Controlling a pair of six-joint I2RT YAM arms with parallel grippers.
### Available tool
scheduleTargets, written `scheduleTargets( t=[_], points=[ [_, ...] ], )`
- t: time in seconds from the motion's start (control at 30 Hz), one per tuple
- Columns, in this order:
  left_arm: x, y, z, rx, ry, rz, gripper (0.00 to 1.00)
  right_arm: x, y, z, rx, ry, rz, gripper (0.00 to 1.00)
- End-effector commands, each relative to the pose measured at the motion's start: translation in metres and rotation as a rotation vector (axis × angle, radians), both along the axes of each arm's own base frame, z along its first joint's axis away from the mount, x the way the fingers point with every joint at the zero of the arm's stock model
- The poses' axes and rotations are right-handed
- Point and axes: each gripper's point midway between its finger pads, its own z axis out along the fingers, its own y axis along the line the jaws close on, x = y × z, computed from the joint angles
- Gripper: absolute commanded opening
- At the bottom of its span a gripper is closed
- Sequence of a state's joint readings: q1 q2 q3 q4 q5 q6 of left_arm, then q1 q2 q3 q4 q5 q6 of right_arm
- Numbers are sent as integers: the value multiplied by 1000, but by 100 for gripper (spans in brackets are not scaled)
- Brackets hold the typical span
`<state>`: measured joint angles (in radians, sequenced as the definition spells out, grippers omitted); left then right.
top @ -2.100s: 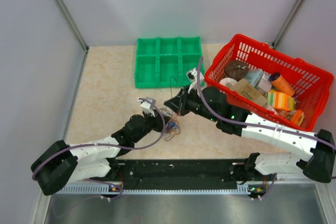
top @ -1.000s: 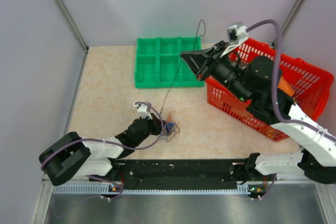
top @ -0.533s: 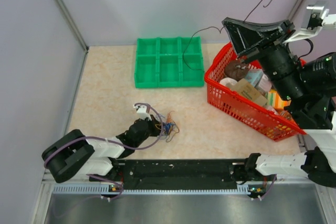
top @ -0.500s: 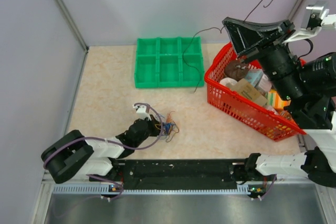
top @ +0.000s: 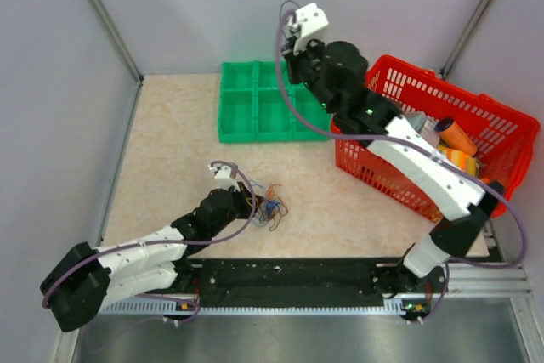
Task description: Untangle the cables
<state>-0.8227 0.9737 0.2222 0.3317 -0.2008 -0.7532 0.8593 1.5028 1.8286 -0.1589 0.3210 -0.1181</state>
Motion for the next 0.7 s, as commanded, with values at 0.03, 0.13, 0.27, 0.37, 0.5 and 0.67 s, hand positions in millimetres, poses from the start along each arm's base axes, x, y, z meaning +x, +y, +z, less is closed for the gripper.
scheduleTargets(
  t=[0.03, 0.13, 0.27, 0.37, 0.5, 0.67],
  points=[
    [-5, -5, 20, -24, -18, -53, 0, 63, -13, -43, -148, 29, -124, 0],
    [-9, -8, 24, -31, -18, -76, 0, 90, -14, -74, -194, 79, -144, 0],
    [-10, -6, 27, -33, -28, -82, 0, 110, -26, -100, -240, 126, -195, 0],
    [-11, -5, 29, -40, -37, -76, 0, 116, -33, -105, -243, 137, -194, 0],
    [-11, -5, 32, -53, -39, -75, 0, 129, -40, -126, -262, 179, -197, 0],
    [-13, -6, 32, -68, -25, -76, 0, 143, -43, -156, -272, 243, -189, 0]
  ],
)
